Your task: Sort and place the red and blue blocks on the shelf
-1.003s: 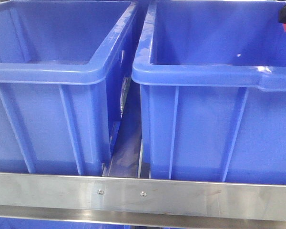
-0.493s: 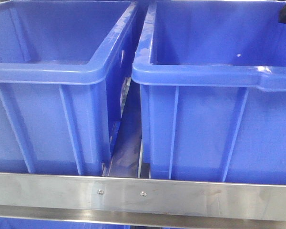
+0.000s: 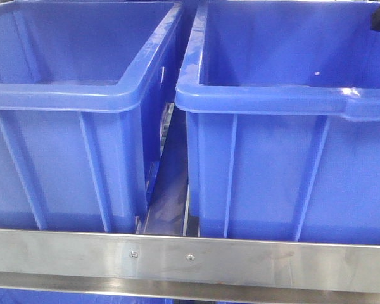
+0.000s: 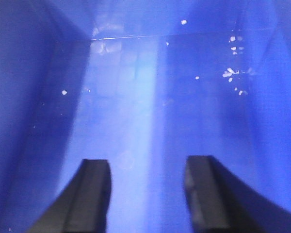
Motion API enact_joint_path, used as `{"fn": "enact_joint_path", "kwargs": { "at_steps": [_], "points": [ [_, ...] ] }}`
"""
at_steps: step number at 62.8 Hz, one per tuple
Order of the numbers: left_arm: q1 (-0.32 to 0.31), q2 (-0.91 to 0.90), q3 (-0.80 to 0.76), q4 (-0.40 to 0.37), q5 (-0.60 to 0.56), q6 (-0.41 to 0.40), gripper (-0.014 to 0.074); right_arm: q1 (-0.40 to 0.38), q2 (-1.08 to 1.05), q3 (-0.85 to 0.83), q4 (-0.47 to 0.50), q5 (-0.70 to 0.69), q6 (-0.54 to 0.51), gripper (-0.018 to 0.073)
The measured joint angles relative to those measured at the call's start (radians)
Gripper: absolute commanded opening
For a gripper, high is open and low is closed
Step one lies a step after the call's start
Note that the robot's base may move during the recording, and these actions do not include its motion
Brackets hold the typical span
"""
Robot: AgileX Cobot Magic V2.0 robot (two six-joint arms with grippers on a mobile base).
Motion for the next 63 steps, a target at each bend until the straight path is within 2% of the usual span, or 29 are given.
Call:
{"fn": "enact_joint_path", "kwargs": {
  "at_steps": [13,22,35,44,63],
  "points": [
    [0.000,0.000,0.000,-0.002,0.000,0.000,0.0239,0.000,0.000,0.000,0.000,0.002,0.000,0.0155],
    [0.000,0.000,0.000,-0.002,0.000,0.000,0.0122,0.000,0.000,0.000,0.000,0.006,0.000,0.0120],
    [0.000,0.000,0.000,-0.002,0.000,0.000,0.0125,0.000,0.000,0.000,-0.002,0.006,0.000,0.0116],
    [0.000,0.000,0.000,-0.002,0.000,0.000,0.0125,0.000,0.000,0.000,-0.002,0.006,0.000,0.0043],
    [0.000,0.000,0.000,-0.010,0.000,0.000,0.0125,0.000,0.000,0.000,-0.002,0.010,0.000,0.0050]
  ]
}}
